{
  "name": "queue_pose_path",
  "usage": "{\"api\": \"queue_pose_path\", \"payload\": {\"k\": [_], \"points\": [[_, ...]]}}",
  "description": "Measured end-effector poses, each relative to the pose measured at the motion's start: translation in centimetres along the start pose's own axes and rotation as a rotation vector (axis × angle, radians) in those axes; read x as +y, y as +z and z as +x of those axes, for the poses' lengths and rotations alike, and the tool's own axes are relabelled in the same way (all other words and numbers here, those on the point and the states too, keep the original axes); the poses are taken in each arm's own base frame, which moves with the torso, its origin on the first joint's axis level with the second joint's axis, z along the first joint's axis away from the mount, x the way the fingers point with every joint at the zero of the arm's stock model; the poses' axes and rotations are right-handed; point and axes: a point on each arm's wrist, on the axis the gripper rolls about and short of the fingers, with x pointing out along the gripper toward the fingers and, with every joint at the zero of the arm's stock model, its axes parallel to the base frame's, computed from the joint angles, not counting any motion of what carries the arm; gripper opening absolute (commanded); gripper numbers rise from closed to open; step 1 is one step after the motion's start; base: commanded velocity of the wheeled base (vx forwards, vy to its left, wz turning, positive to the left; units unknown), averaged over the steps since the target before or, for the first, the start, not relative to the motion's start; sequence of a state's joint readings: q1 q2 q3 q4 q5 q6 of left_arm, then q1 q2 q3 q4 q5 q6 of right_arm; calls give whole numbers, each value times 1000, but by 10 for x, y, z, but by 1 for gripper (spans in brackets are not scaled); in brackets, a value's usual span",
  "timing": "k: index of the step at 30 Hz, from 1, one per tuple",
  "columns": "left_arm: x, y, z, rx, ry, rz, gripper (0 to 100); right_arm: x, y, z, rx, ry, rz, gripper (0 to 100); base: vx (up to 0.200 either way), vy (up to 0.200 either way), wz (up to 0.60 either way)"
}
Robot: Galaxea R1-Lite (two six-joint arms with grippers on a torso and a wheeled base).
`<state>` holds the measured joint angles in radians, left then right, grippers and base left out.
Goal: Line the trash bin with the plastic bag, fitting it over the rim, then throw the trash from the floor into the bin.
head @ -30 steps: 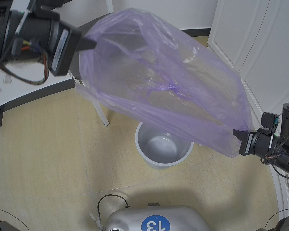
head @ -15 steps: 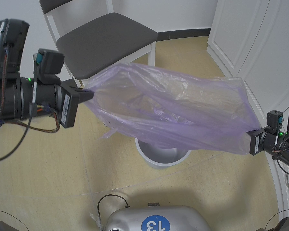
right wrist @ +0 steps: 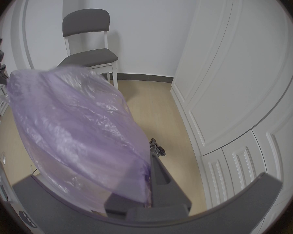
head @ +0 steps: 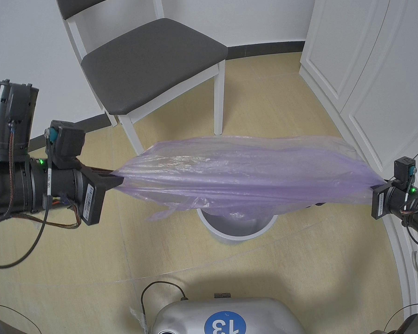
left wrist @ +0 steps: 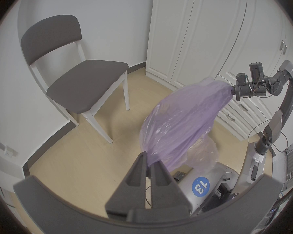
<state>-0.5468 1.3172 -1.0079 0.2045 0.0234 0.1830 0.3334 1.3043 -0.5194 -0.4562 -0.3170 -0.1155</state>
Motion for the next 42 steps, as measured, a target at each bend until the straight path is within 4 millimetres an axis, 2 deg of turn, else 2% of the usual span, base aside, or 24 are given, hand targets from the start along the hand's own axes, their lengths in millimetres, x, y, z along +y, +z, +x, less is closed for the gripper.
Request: {"api": "queue_pose_path", "payload": {"k": [4,8,13,18,24,28,31,37,42], "points": [[-3,-7,-4,-17,-9,4,0,0,-5,-10,-7,10,-31,0,0,0,0],[-5,-3,-8,-120,-23,11,0,-1,-6,-19,-33,23,-97,0,0,0,0],[-5,7,-3,-194,-69,22,0,-2,13,-20,-104,50,-137,0,0,0,0],[-11,22,17,-238,-145,42,0,8,41,-4,-165,119,-178,0,0,0,0],[-37,38,48,-318,-263,76,0,49,59,20,-186,259,-233,0,0,0,0],[-61,43,68,-346,-344,72,0,77,61,32,-178,338,-263,0,0,0,0],[-74,41,82,-335,-380,59,0,91,59,40,-165,367,-278,0,0,0,0],[-81,40,105,-332,-389,16,0,102,59,51,-151,378,-287,0,0,0,0],[-80,40,123,-350,-377,-15,0,101,58,64,-130,354,-285,0,0,0,0]]}}
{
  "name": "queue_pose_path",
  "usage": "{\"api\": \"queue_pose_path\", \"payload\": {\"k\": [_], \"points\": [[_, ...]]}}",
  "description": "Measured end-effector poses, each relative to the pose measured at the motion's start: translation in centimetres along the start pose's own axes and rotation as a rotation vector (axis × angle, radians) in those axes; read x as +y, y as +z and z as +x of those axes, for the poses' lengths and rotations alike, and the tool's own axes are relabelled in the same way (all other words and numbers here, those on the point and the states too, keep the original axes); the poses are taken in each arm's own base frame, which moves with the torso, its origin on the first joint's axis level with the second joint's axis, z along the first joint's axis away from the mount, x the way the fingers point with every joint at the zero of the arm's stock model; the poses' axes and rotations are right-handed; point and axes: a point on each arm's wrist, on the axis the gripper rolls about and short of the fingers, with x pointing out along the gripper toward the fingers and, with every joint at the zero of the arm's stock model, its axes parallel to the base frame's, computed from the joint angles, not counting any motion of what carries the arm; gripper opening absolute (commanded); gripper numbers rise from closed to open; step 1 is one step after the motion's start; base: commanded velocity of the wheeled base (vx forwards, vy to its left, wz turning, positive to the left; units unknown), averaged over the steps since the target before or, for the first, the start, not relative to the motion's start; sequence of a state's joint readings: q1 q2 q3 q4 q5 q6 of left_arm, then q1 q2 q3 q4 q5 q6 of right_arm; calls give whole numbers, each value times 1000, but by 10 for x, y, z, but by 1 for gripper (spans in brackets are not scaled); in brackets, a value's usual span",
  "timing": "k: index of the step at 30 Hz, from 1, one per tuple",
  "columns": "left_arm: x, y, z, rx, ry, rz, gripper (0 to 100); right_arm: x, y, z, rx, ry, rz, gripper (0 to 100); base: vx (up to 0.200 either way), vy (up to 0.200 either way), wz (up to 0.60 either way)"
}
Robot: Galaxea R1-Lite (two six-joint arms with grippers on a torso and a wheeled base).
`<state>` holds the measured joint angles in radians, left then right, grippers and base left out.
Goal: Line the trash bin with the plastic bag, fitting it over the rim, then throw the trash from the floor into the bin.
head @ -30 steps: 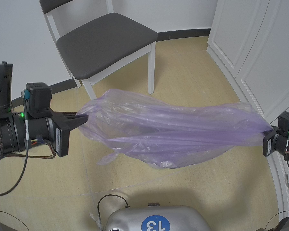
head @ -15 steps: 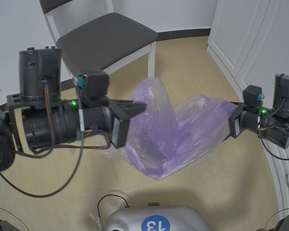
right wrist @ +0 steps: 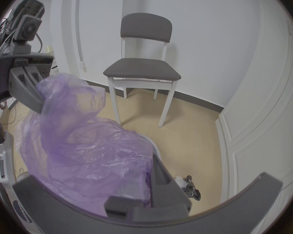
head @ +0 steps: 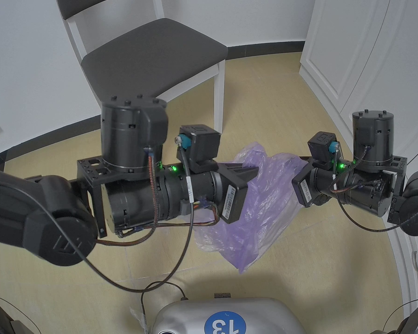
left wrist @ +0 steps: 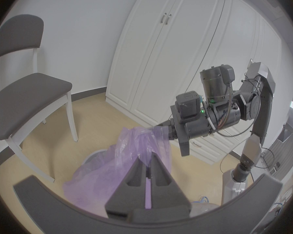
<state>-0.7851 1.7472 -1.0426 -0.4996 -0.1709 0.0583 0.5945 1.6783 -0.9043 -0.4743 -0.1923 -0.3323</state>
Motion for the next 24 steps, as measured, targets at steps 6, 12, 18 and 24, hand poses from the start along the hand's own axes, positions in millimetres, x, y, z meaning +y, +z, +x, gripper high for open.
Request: {"api": "queue_pose_path", "payload": {"k": [6,12,18,24], "points": [[15,-8,18,5,29,-32,0,-12,-6,17,28,-33,16,0,0,0,0],[24,-16,34,18,45,-84,0,-14,-13,31,56,-30,61,0,0,0,0],[37,-29,52,-2,59,-111,0,-15,-24,46,98,-33,80,0,0,0,0],[53,-50,70,-28,71,-165,0,-15,-35,64,132,-38,102,0,0,0,0]]}}
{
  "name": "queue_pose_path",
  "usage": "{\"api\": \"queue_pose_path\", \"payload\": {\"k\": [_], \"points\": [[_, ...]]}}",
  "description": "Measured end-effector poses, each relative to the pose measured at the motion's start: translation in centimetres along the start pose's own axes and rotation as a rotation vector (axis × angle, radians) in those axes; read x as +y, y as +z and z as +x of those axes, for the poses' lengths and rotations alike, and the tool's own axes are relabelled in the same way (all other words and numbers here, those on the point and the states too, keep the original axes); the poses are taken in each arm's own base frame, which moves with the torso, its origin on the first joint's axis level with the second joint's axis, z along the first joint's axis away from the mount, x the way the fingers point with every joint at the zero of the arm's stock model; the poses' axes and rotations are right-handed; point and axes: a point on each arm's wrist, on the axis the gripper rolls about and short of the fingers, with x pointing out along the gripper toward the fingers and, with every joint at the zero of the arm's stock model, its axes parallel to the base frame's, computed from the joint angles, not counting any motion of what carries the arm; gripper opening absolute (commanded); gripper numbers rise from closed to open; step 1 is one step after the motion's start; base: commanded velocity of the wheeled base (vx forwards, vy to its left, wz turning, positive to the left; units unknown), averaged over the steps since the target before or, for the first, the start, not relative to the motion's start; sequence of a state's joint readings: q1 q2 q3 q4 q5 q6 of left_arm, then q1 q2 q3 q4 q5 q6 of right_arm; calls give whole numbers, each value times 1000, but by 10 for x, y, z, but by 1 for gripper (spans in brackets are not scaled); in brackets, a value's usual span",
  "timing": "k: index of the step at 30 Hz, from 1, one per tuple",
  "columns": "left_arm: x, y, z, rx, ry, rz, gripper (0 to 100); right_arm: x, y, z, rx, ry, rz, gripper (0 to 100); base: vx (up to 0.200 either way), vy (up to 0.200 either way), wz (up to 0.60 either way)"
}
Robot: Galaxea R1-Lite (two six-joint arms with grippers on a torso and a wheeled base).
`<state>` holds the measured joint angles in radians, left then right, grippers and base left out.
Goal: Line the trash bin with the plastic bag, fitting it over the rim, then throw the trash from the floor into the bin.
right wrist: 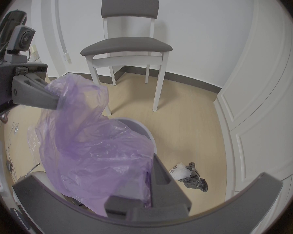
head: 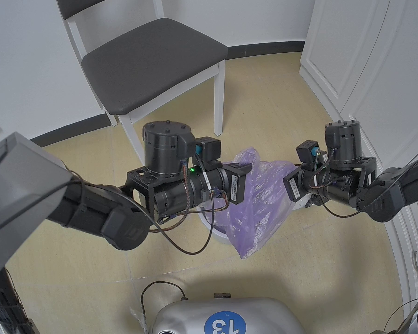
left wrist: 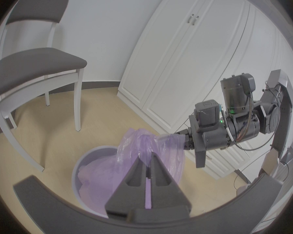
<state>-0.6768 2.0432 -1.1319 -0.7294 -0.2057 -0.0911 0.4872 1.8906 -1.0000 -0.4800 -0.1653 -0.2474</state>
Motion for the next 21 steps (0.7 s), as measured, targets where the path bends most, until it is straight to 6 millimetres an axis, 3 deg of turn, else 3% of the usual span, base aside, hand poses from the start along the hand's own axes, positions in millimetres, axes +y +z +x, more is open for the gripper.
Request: {"api": "queue_pose_path", "payload": {"k": [12,21], "points": [[41,-32,31,-36,63,-87,0,-9,-20,46,41,-24,44,0,0,0,0],[73,-40,10,91,166,-118,0,-30,-37,45,174,-45,22,0,0,0,0]]}}
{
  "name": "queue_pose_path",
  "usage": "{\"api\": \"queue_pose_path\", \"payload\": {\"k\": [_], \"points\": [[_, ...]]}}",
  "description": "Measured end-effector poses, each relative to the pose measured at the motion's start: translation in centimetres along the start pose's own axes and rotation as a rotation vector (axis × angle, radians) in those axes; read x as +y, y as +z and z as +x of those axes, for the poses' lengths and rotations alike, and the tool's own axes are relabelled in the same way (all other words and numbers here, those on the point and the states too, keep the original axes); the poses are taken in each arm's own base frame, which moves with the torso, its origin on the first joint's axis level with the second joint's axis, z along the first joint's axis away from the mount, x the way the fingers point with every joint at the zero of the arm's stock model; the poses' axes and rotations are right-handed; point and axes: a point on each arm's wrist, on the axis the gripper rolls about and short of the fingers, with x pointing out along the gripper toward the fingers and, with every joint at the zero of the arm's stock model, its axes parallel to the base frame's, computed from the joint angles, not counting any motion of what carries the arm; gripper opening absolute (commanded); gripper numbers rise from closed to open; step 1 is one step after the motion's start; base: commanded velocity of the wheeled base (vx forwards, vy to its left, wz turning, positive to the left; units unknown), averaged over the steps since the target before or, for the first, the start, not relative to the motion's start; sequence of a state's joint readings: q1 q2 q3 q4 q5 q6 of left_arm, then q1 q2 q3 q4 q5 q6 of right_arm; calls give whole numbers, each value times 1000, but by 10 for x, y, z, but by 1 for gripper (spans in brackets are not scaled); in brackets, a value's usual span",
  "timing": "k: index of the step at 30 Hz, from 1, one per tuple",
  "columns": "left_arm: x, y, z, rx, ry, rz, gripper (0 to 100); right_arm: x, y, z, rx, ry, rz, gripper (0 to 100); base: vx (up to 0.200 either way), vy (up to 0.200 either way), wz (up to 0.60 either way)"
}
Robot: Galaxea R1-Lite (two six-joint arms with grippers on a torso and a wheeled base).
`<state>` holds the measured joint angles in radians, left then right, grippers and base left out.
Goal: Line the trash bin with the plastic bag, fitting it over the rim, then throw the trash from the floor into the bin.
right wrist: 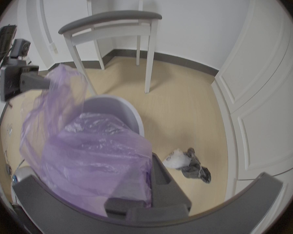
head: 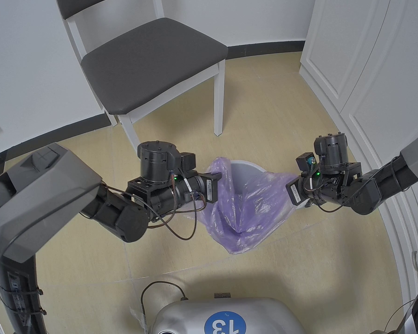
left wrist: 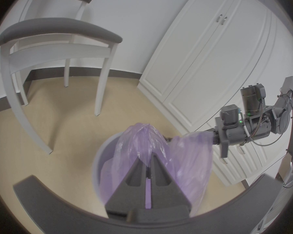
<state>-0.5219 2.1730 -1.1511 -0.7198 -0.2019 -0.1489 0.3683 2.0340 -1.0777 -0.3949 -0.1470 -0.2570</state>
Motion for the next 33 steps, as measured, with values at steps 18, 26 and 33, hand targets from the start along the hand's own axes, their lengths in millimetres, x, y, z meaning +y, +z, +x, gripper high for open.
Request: {"api": "queue_pose_path", "payload": {"k": [18,26,33], "points": [[53,0,-42,161,136,33,0,-30,-25,1,159,-47,-15,0,0,0,0],[57,-16,-42,175,140,26,0,-22,-44,10,118,-61,53,0,0,0,0],[61,-24,-39,148,141,10,0,-8,-61,13,157,-35,49,0,0,0,0]]}}
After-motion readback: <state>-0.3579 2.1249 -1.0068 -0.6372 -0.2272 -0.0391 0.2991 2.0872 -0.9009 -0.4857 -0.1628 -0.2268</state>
